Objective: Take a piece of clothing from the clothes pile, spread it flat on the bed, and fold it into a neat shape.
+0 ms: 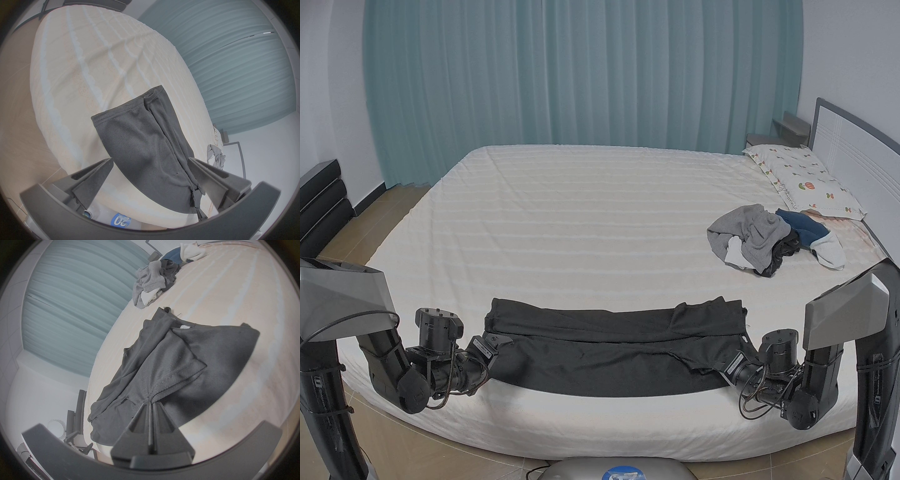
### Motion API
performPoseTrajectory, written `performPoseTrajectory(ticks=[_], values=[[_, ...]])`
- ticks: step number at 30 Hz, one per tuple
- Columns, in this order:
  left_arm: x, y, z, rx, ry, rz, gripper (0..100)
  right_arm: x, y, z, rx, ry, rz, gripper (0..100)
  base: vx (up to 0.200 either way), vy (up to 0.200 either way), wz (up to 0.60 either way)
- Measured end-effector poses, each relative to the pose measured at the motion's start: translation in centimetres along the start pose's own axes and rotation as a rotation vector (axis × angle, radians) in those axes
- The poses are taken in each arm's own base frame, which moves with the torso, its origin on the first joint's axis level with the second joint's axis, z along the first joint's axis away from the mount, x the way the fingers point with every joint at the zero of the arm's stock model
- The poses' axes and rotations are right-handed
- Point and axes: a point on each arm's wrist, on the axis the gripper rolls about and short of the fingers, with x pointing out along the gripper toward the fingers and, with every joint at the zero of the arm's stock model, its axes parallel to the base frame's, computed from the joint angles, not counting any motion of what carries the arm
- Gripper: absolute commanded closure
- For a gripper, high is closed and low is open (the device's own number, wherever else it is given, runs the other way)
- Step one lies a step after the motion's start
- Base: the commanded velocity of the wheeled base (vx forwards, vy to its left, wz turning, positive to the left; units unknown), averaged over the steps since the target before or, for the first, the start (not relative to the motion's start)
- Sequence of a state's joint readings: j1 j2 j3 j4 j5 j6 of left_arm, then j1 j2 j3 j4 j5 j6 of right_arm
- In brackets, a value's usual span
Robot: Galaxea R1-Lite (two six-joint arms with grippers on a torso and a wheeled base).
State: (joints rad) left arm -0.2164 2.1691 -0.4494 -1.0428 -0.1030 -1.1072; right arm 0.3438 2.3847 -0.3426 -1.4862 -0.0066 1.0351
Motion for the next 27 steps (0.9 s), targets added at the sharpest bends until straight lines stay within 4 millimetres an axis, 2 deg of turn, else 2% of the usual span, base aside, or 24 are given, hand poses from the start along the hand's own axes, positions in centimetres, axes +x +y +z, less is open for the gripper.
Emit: performPoseTrajectory(ticks=[11, 12, 23, 27], values=[[0.0, 0.0, 0.0, 0.000, 0.000, 0.000, 0, -1.7, -0.5, -0.4, -0.013, 0.039, -0.009, 100, 0.000, 0.000, 0.00], [0.0, 0.0, 0.0, 0.000, 0.000, 0.000, 0, -1.7, -0.5, -0.4, -0.015, 0.039, -0.008, 0, 0.000, 0.000, 0.00], [0.0, 0.0, 0.0, 0.000, 0.000, 0.000, 0, -1.8, -0.8, -0.2, -0.031, 0.027, -0.002, 0, 0.000, 0.000, 0.00], [0.0, 0.0, 0.0, 0.000, 0.000, 0.000, 0, -2.4, -0.5, 0.8, -0.016, -0.003, 0.009, 0, 0.000, 0.000, 0.00]])
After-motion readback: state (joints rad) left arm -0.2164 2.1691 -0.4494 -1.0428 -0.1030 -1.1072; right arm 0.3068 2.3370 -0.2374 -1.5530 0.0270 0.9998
